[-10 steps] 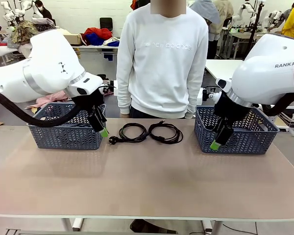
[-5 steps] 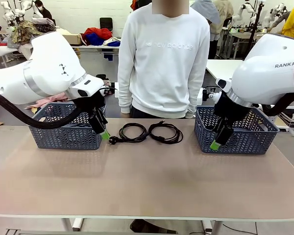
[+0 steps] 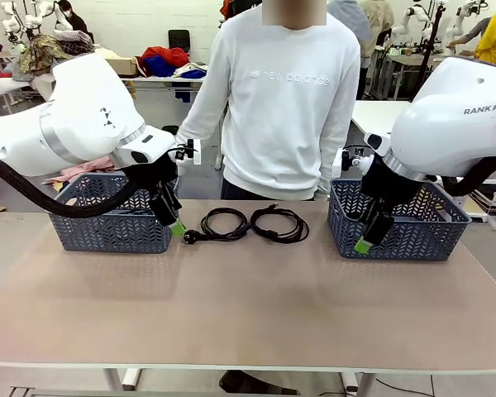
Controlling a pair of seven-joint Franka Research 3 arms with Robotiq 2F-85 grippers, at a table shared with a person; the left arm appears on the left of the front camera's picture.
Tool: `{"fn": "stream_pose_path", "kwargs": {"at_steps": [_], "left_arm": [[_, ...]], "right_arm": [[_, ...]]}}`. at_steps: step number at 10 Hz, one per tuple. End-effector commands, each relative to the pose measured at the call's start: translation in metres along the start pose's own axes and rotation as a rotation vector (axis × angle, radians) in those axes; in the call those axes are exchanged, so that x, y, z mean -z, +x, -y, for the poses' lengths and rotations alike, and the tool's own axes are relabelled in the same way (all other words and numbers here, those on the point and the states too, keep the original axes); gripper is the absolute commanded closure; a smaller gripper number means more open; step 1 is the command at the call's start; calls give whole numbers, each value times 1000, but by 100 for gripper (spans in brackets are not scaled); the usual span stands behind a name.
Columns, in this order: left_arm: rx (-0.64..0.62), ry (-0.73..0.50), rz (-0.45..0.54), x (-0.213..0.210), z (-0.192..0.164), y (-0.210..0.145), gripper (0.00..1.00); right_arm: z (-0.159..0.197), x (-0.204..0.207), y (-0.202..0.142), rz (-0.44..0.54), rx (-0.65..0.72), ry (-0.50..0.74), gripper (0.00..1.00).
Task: Organize the cables according to human instructions.
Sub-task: Pick up a bundle of cables and place it in the basket indicated by the human.
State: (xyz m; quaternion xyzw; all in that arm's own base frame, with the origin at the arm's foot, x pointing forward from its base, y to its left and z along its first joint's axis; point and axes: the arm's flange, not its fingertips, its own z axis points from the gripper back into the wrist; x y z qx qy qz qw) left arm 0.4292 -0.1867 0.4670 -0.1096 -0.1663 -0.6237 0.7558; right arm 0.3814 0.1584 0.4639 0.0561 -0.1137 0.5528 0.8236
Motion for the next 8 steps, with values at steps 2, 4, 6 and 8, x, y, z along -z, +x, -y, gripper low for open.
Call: {"fn": "stream_pose_path", "kwargs": {"at_steps": [2, 4, 6, 8], "left_arm": [[-1, 6, -3, -2, -2, -1, 0], [-1, 6, -3, -2, -2, -1, 0], [-1, 6, -3, -2, -2, -1, 0], [-1, 6, -3, -2, -2, -1, 0]], "right_arm": [[0, -1, 2, -2, 2, -6, 0], [0, -1, 2, -2, 2, -6, 0], [0, -1, 2, -2, 2, -6, 0], [0, -1, 2, -2, 2, -6, 0]]}}
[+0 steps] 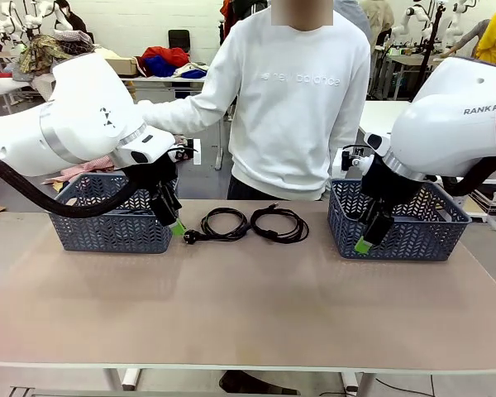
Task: Organize the cables according to human instructions.
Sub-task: Pick up a bundle of cables and place it in the basket indicated by the human.
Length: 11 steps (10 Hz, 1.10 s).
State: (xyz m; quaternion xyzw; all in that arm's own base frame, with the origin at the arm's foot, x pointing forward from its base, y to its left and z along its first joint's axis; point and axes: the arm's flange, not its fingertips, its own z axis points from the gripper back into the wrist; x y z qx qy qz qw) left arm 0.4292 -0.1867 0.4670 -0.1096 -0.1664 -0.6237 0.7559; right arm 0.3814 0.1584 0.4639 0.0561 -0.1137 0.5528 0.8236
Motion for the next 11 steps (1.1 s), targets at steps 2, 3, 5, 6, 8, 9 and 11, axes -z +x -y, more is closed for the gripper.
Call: {"fn": "stream_pose_path", "kwargs": {"at_steps": [2, 3, 5, 6, 8, 9, 11], "left_arm": [[-1, 6, -3, -1, -2, -1, 0], [-1, 6, -3, -1, -2, -1, 0], [-1, 6, -3, -1, -2, -1, 0], [-1, 6, -3, -1, -2, -1, 0], [0, 0, 0, 0, 0, 0, 0], [35, 5, -42, 6, -4, 13, 0], [94, 7, -102, 21, -13, 43, 0]], "right_arm": [[0, -1, 2, -2, 2, -6, 0], [0, -1, 2, -2, 2, -6, 0], [0, -1, 2, -2, 2, -6, 0], [0, -1, 2, -2, 2, -6, 0], [0, -1, 2, -2, 2, -6, 0], [0, -1, 2, -2, 2, -6, 0], [0, -1, 2, -2, 2, -6, 0]]}}
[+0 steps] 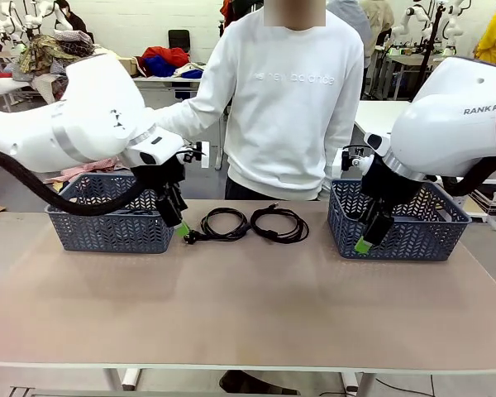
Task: Organize the cables according to human instructions.
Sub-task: Pick up a bundle of cables and place it in the basket indicated by the human.
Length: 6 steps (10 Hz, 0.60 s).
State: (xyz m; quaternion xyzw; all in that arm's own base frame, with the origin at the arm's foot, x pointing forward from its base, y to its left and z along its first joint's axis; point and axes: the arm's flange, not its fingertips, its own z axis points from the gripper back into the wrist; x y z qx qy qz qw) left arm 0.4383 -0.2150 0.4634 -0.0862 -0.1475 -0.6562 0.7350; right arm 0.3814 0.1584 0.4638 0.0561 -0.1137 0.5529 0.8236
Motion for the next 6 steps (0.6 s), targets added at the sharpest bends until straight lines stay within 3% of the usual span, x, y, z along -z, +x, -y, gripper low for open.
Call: {"fn": "stream_pose_path", "kwargs": {"at_steps": [1, 6], "left_arm": [[50, 5, -84, 15, -17, 33, 0], [99, 2, -213, 77, -49, 88, 0]], "right_arm": [[0, -1, 2, -2, 2, -7, 0], [0, -1, 2, -2, 2, -7, 0]]}}
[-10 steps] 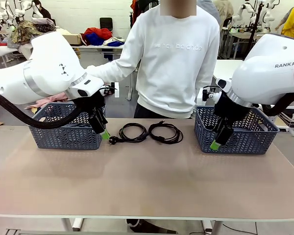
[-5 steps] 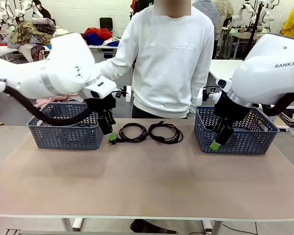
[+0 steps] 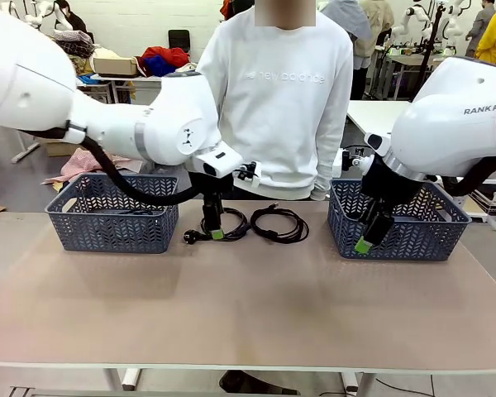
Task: Organize the cables according to human instructions.
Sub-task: Pick up a bundle of cables and place it in the basket indicated by the human.
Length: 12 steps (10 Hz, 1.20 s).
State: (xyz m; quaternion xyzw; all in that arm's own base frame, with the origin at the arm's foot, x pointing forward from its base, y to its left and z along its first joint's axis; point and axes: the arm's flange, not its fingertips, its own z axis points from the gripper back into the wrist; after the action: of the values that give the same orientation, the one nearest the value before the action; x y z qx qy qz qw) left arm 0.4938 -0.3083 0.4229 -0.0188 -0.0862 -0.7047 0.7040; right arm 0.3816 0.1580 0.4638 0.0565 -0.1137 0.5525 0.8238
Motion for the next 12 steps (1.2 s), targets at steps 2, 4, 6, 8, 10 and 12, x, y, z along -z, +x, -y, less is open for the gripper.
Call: {"fn": "stream_pose_path", "kwargs": {"at_steps": [2, 4, 6, 8, 10, 12], "left_arm": [[-46, -6, -49, 17, -20, 11, 0], [-67, -8, -44, 25, -29, 9, 0], [-45, -13, -24, 29, -24, 9, 0], [-45, -13, -24, 29, -24, 9, 0], [-45, -13, -24, 29, -24, 9, 0], [-45, -17, -15, 29, -24, 14, 0]], "right_arm": [[-1, -1, 2, -3, 1, -7, 0], [-1, -1, 2, -3, 1, -7, 0], [-1, -1, 2, -3, 1, -7, 0], [-1, -1, 2, -3, 1, -7, 0], [-1, -1, 2, -3, 1, -7, 0], [-1, -1, 2, -3, 1, -7, 0]]}}
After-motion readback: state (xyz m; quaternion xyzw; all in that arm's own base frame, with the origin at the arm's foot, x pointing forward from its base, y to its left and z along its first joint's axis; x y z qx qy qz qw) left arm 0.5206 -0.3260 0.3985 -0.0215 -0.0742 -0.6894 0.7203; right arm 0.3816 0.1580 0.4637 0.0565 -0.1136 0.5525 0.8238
